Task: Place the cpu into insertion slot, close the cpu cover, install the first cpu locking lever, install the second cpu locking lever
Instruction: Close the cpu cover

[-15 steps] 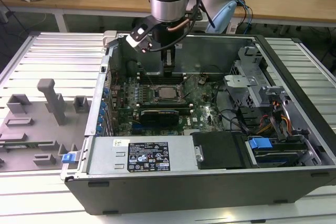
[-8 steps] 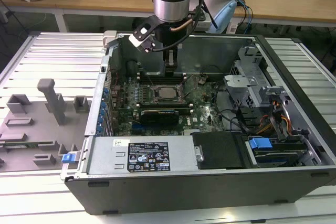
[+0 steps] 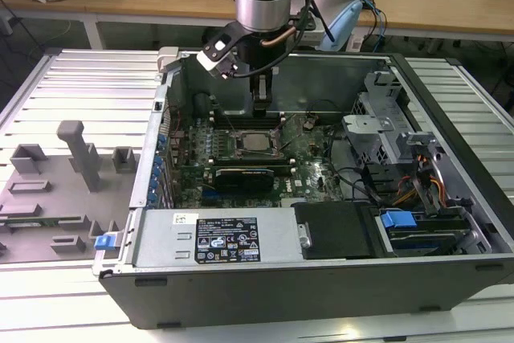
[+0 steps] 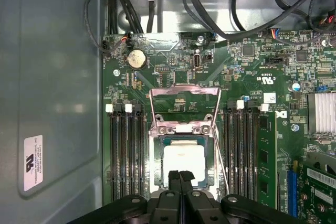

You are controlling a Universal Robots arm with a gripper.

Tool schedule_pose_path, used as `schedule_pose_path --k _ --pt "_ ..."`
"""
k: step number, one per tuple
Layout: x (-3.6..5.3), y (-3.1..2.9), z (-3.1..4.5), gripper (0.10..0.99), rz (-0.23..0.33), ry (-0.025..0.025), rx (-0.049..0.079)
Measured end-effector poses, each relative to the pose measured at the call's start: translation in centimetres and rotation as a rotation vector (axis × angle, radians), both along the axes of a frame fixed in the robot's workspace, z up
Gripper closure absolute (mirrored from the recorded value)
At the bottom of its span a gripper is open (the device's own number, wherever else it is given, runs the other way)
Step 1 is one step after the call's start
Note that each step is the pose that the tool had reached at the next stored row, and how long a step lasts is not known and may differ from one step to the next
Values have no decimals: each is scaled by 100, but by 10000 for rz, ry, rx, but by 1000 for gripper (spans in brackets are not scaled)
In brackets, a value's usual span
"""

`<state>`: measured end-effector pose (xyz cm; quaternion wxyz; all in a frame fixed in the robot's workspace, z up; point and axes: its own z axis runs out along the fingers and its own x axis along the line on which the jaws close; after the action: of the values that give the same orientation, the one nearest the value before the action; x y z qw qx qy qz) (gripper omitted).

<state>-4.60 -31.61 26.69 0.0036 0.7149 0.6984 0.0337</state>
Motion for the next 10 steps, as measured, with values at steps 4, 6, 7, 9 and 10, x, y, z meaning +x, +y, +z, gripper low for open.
schedule_pose_path --k 4,6,7,9,10 --pt "1 0 1 980 0 0 5" --pt "1 0 8 980 0 1 4" --pt "1 0 9 980 0 0 5" --pt "9 -1 11 980 2 1 3" --pt "15 -1 12 980 1 2 2"
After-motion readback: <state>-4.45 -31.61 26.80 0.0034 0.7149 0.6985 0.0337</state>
